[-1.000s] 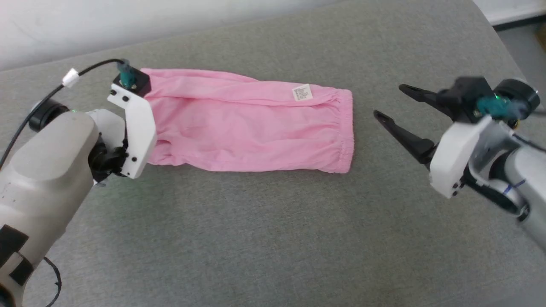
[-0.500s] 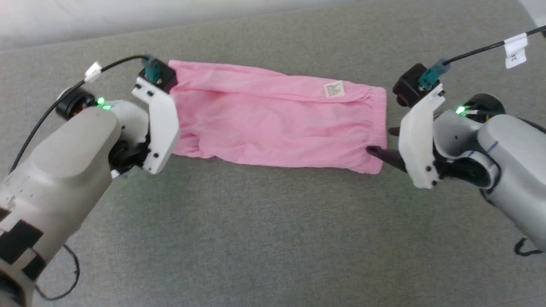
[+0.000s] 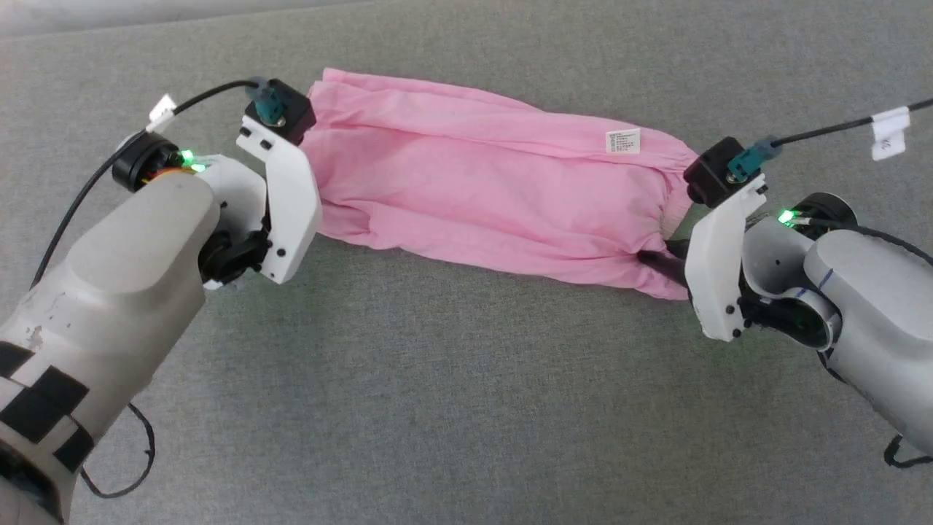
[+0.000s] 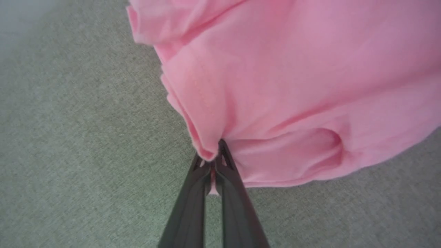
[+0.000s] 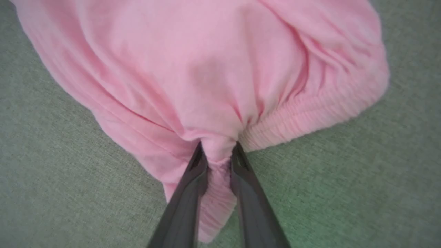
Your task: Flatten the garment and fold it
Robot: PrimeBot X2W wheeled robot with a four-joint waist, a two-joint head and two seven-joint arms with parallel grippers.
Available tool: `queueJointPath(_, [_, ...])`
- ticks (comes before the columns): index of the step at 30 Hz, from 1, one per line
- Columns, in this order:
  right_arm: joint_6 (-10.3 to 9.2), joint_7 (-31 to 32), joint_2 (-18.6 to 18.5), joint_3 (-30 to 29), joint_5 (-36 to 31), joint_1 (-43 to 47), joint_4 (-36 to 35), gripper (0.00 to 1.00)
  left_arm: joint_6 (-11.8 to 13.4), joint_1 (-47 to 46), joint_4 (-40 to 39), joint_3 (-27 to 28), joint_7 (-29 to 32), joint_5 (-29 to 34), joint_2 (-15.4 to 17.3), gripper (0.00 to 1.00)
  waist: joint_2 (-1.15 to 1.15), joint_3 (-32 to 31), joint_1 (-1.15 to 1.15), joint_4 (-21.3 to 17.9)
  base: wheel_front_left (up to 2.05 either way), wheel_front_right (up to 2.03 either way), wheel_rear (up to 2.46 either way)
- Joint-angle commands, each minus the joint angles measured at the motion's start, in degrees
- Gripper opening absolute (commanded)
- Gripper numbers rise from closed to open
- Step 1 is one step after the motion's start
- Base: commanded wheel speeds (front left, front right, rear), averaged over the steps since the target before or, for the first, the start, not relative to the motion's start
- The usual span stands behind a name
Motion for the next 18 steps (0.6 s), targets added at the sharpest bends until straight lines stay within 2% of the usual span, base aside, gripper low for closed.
queueJointPath(1, [-0.12,-1.14,0.82,2.3,0.29,2.4,0.72,0.0,-0.38,1.09,0.56,-0.3,-0.86,-0.48,0.12,0.0,0.0,-1.05,0.0,-0.1,0.0,0.0,0.0])
queueJointPath(7, [-0.12,-8.11,-3.58,4.18,1.0,1.02,-3.72,0.0,-0.38,3.67,-1.51,-0.16,-6.96,-1.21,1.72,0.0,0.0,-5.94,0.0,0.02,0.0,0.0,0.0])
queueJointPath(12, [-0.12,-10.84,-8.56,6.54,1.39,1.53,-9.11,0.0,-0.23,7.96,-6.09,-0.53,-10.48,-1.74,4.41,0.0,0.0,-10.61,0.0,0.89,0.0,0.0,0.0])
queueJointPath(15, [-0.12,-11.51,-11.19,7.98,1.48,3.18,-12.1,0.0,1.04,12.3,-10.26,-0.87,-12.17,-2.3,6.53,0.0,0.0,-13.14,0.0,1.5,0.0,0.0,0.0])
queueJointPath(18, [-0.12,-11.43,-13.49,9.21,1.51,5.89,-14.86,0.0,3.5,17.82,-15.42,-0.87,-13.89,-3.82,8.6,0.0,0.0,-15.02,0.0,2.23,0.0,0.0,0.0])
